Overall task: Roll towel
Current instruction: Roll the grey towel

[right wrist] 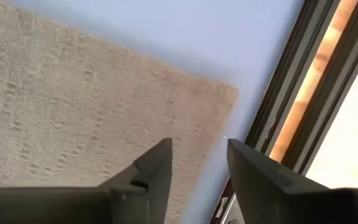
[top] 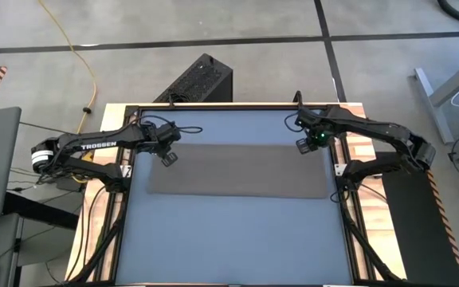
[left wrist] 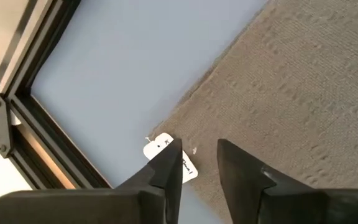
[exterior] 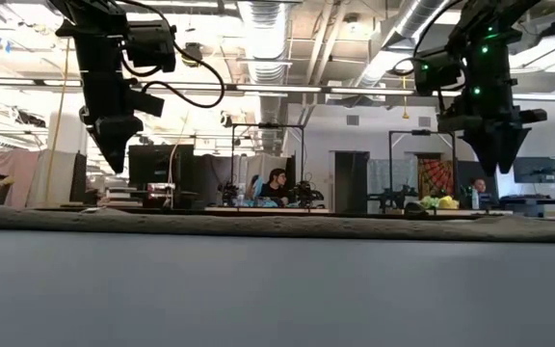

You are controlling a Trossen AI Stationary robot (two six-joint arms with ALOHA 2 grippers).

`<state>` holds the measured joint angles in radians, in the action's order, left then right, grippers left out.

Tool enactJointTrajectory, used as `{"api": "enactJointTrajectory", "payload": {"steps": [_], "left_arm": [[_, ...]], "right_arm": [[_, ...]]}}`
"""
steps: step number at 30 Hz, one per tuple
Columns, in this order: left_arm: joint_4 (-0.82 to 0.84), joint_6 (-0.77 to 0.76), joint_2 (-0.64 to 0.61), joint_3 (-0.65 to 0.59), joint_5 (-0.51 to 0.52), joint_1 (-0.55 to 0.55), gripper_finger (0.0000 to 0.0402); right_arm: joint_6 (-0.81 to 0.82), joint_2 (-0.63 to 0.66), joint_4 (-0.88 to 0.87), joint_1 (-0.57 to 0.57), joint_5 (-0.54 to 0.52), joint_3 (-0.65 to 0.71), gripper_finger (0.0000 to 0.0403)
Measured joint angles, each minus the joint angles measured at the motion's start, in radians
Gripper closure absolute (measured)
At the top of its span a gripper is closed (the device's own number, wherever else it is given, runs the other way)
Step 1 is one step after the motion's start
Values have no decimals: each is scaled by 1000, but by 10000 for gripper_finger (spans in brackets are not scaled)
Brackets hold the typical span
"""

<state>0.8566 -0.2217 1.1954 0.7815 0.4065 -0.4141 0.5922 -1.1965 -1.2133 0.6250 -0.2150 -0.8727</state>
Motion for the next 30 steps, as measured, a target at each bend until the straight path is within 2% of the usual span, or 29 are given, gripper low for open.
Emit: {"api": "enactJointTrajectory", "payload": {"steps": [4, 7, 10, 13, 18, 22, 26, 30], "left_arm": [[0, -1, 0, 0, -3, 0, 299], [1, -7, 0, 0, -42, 0, 299], [5, -23, 0, 0, -148, 11, 299], [5, -38, 0, -1, -260, 56, 299], [1, -99, -1, -70, -326, 196, 299], [-47, -169, 0, -182, -335, 300, 299], [-103, -247, 0, -238, -329, 336, 299], [-113, -368, 0, -251, -316, 320, 299]], "right_arm": [[-3, 0, -1, -1, -8, -34, 206], [-14, 0, 3, -30, 56, -61, 206], [14, 1, 27, -115, 149, -63, 212], [72, 1, 75, -243, 190, -50, 218], [207, 0, 159, -474, 179, -38, 225], [304, 0, 172, -616, 106, -38, 227], [366, -13, 188, -694, 56, -24, 227], [382, -22, 241, -700, 60, 68, 227]]}}
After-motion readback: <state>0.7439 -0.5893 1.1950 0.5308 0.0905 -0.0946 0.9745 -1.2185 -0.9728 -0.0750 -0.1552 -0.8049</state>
